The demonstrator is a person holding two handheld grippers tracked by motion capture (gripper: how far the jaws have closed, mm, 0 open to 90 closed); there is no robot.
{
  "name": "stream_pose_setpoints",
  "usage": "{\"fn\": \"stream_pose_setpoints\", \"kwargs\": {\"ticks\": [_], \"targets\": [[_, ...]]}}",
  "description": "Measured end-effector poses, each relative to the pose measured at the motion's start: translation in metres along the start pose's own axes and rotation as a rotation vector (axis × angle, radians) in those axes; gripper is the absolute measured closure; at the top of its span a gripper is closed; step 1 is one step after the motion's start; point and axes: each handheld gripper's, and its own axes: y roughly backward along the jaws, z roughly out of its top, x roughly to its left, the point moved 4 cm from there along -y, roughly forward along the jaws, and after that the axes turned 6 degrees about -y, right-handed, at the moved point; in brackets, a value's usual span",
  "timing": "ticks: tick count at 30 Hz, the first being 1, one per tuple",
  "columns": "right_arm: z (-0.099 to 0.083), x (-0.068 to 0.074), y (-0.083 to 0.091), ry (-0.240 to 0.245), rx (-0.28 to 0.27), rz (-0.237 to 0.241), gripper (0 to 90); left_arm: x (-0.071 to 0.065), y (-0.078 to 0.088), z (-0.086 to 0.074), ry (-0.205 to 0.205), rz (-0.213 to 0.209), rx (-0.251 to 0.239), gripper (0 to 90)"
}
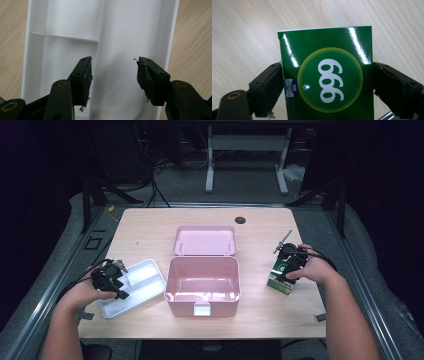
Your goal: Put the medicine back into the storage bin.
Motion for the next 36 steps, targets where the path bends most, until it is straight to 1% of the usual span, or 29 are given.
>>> {"fn": "stream_pose_setpoints", "kwargs": {"ticks": [4,5,7,10,12,14,15,20,24,28,36], "targets": [[0.0000,0.0012,0.0011,-0.007,0.032,0.013,13.7,-0.0003,0.0010,-0.0002,0.000,0.000,-0.007,46.1],[0.0000,0.0012,0.0011,-0.007,0.032,0.013,13.7,-0.0003,0.0010,-0.0002,0.000,0.000,-0.007,46.1],[0.0005,0.0018,0.0016,0.001,0.057,0.018,13.6,-0.0005,0.0007,-0.0003,-0.002,-0.002,-0.007,46.1],[0.0002,0.0007,0.0016,-0.005,0.068,0.021,13.6,-0.0008,0.0006,-0.0004,-0.005,-0.001,-0.004,46.2],[-0.0009,-0.0004,0.0014,-0.008,0.075,0.032,13.5,-0.0010,0.0006,-0.0005,-0.003,-0.004,-0.005,46.1],[-0.0014,-0.0010,0.0007,-0.012,0.071,0.034,13.5,-0.0009,0.0011,-0.0008,0.001,-0.003,-0.007,46.1],[-0.0019,-0.0015,0.0002,-0.018,0.075,0.045,13.5,-0.0007,0.0014,-0.0011,0.002,-0.002,-0.010,46.1],[-0.0011,-0.0009,-0.0010,-0.015,0.084,0.041,13.8,-0.0006,0.0011,-0.0011,0.001,-0.002,-0.007,46.2],[-0.0003,0.0005,-0.0005,-0.020,0.095,0.048,14.5,-0.0009,0.0012,-0.0006,0.001,-0.004,-0.008,46.2],[0.0006,0.0008,-0.0005,-0.012,0.086,0.039,15.2,-0.0008,0.0015,-0.0009,0.002,-0.003,-0.009,46.2],[0.0005,0.0022,0.0005,-0.018,0.092,0.042,15.8,-0.0009,0.0013,-0.0008,0.002,-0.003,-0.008,46.2]]}}
